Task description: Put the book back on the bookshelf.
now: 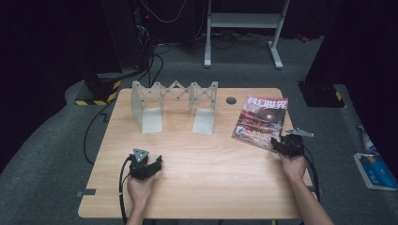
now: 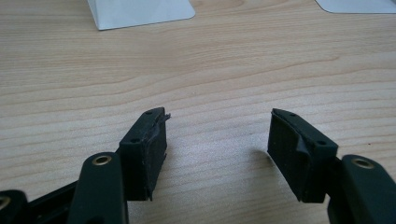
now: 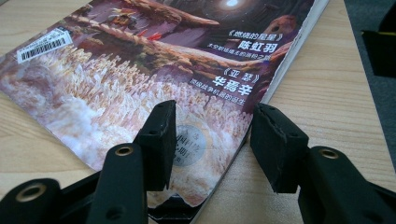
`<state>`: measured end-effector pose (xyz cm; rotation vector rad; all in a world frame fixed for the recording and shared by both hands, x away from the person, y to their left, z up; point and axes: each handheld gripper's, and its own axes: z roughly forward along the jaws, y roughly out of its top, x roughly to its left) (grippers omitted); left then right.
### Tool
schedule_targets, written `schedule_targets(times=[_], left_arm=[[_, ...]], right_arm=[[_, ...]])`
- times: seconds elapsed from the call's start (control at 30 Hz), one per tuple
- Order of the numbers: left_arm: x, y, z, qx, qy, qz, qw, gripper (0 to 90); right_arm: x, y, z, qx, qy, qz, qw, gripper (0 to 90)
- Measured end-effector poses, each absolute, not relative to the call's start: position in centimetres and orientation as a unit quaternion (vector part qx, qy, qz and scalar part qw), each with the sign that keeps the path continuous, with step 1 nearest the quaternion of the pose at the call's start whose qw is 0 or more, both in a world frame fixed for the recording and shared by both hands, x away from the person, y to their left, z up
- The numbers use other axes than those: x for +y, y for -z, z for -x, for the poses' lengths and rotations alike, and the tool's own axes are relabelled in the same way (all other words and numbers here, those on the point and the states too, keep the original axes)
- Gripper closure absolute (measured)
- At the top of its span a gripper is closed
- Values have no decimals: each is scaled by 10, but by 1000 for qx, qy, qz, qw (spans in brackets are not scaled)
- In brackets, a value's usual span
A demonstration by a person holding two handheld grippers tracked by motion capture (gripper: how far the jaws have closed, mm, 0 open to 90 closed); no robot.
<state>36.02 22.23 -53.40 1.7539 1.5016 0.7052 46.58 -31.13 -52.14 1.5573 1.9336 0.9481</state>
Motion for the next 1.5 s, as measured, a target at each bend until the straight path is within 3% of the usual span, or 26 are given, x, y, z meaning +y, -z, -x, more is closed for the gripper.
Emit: schedule_targets(times=[0.67,0.9,1.3,1.5], left_arm=[[222,534,-360,581,-272,-680,357,374],[217,530,-360,567,-262,-686,373,414],[168,508,-384,475,-200,-745,423,447],[144,503,-396,468,-170,-758,421,435]], right_arm=[[-307,521,-458,717,-342,-554,250,513],[-307,521,-457,720,-342,-550,248,513],[-308,522,-457,719,-347,-549,249,513],[-308,522,-457,719,-347,-547,249,513]])
